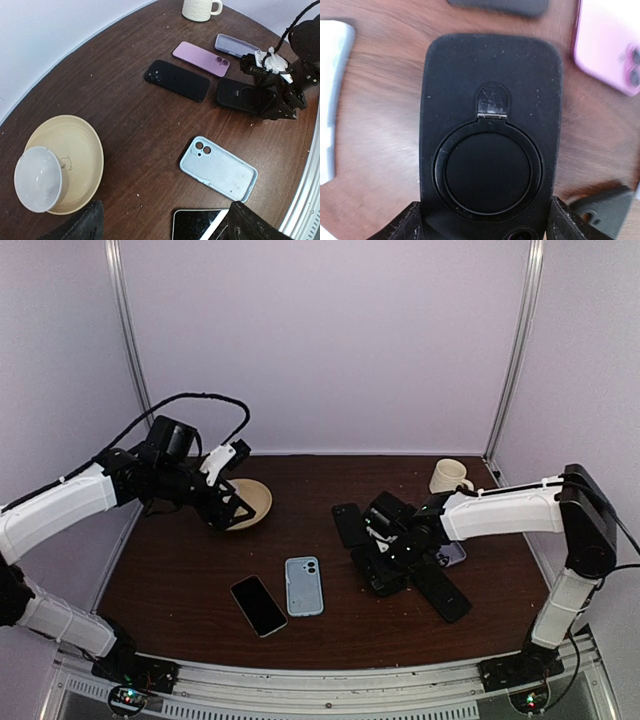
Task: Take the phone out of the phone case
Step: Pick up the phone with the phone case at the center of the board, then pass from the right arm to the left
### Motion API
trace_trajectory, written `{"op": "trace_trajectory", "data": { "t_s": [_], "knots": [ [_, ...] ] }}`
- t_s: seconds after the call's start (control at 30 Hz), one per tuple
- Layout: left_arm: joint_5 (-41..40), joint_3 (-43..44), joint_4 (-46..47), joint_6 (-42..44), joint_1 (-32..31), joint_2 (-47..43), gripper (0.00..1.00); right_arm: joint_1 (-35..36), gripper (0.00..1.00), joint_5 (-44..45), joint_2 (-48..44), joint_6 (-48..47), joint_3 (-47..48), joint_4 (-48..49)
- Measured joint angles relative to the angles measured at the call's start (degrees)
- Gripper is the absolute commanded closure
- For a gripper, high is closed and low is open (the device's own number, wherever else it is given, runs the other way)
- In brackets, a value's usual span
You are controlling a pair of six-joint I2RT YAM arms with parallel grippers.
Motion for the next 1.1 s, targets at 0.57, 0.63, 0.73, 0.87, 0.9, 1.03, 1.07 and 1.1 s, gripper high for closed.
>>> {"op": "trace_trajectory", "data": {
  "t_s": [0.57,0.63,0.73,0.87,0.9,1.03,1.07,1.1],
  "knots": [
    [23.8,-11.1,14.2,31.1,-3.4,-7.1,0.18,0.4,0.48,-17.5,-13.7,-5.0,1.5,2.9],
    [25.5,-13.2,14.8,38.0,-4.4,-8.1,0.21,0.4,0.48,-22.4,-13.7,-4.0,1.9,1.5],
    [26.6,-15.3,14.7,46.8,-7.1,-8.9,0.22,0.4,0.48,-28.9,-13.7,-2.3,2.1,1.0],
    [25.1,-16.5,15.0,54.9,-12.1,-9.1,0.26,0.5,0.48,-36.7,-13.7,0.3,1.9,2.1],
    [24.7,-16.8,15.3,55.9,-12.9,-9.1,0.26,0.6,0.48,-38.0,-13.7,0.9,1.7,2.6],
    [23.1,-18.4,17.7,58.7,-15.4,-8.9,0.3,1.6,0.48,-42.2,-13.7,3.0,1.3,4.8],
    [22.6,-18.8,18.4,59.1,-15.8,-8.7,0.31,2.2,0.47,-43.0,-13.7,3.4,1.3,5.2],
    [22.2,-19.0,18.9,59.3,-16.2,-8.4,0.32,2.9,0.46,-43.5,-13.7,3.6,1.3,5.6]
  ]
}}
